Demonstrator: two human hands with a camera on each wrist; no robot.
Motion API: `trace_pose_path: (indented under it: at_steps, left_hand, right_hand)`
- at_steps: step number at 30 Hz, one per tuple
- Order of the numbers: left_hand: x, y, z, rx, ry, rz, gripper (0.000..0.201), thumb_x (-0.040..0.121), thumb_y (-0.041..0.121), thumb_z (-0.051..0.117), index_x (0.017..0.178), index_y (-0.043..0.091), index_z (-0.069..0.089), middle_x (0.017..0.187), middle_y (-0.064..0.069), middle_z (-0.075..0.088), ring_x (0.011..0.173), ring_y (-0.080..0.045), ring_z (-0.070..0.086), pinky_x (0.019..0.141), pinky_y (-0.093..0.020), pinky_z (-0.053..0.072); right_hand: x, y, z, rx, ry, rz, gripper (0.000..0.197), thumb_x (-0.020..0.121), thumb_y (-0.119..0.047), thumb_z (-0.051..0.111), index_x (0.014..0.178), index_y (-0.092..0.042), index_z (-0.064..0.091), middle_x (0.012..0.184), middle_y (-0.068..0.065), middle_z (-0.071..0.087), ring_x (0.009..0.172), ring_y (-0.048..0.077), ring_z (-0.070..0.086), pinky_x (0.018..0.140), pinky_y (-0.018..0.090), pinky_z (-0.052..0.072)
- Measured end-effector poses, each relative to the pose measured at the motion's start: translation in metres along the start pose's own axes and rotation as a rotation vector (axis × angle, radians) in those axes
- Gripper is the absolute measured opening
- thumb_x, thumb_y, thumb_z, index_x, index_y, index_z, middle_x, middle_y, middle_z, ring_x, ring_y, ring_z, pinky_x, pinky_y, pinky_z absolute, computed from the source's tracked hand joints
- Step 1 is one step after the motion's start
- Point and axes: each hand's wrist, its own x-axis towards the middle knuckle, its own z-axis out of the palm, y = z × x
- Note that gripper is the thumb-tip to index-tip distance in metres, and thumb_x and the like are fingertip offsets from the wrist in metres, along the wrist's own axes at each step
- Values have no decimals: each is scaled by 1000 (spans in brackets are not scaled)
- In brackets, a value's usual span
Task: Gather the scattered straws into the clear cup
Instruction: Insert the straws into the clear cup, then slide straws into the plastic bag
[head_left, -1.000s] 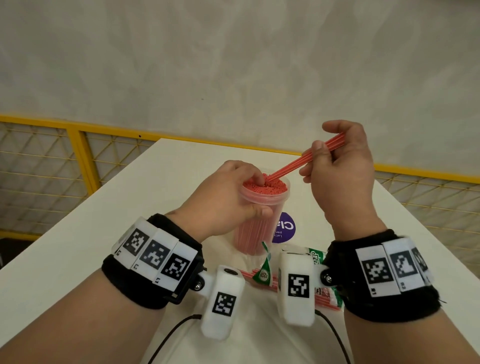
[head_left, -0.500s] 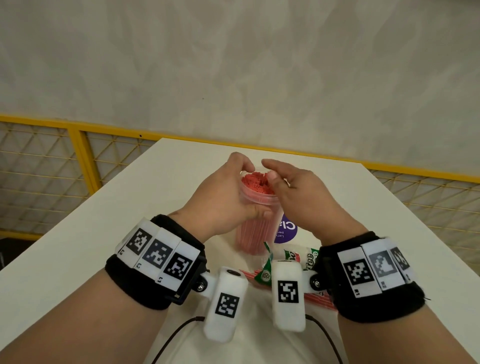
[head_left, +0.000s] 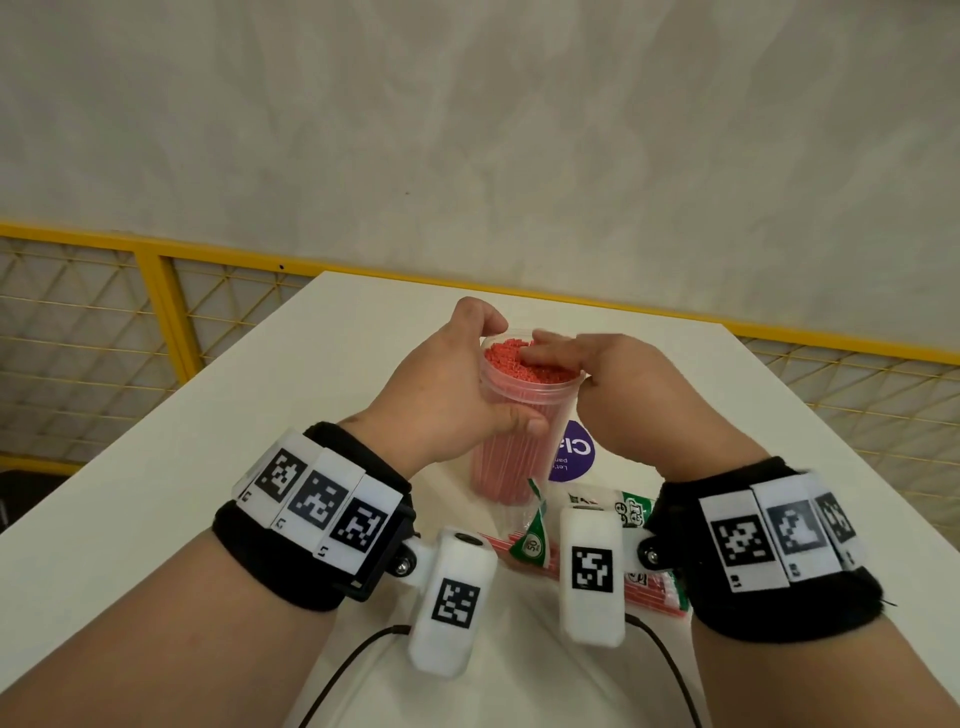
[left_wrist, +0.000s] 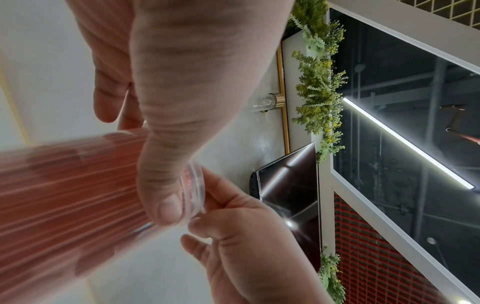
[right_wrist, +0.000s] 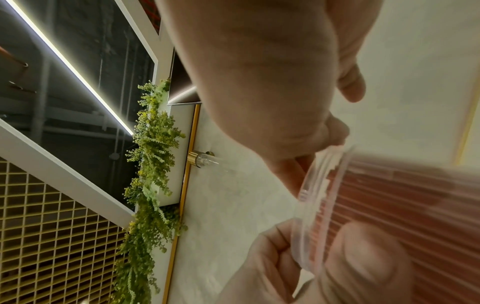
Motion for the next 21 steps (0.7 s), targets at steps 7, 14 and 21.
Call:
trace_pose_path:
  at_steps: [7, 14, 21]
  left_hand:
    - [-1, 2, -1, 64, -12, 41, 74, 57, 45, 89, 116, 31, 46, 120, 10, 55, 104, -11, 54, 84, -28, 46]
    - [0, 1, 1, 26, 5, 27, 81, 57, 42, 90, 125, 29, 47, 125, 9, 55, 107, -11, 54, 93, -31, 48]
    - [-1, -1, 6, -15, 31, 88, 63, 63, 32, 89, 119, 24, 63, 136, 2, 53, 125, -9, 47, 103, -29, 41]
  right_hand:
    - [-2, 0, -9, 23, -5, 66, 65, 79, 13, 45, 123, -32, 64, 147, -18, 41, 133, 8, 42, 89, 10, 30]
    - [-2, -3, -9, -48, -39, 86, 70, 80, 13, 44, 130, -33, 58, 151, -11, 39, 135, 14, 42, 94, 18, 32]
    - [0, -6, -6, -136, -84, 88, 71, 83, 8, 43, 140, -35, 46, 155, -9, 32, 138, 14, 37, 101, 21, 31]
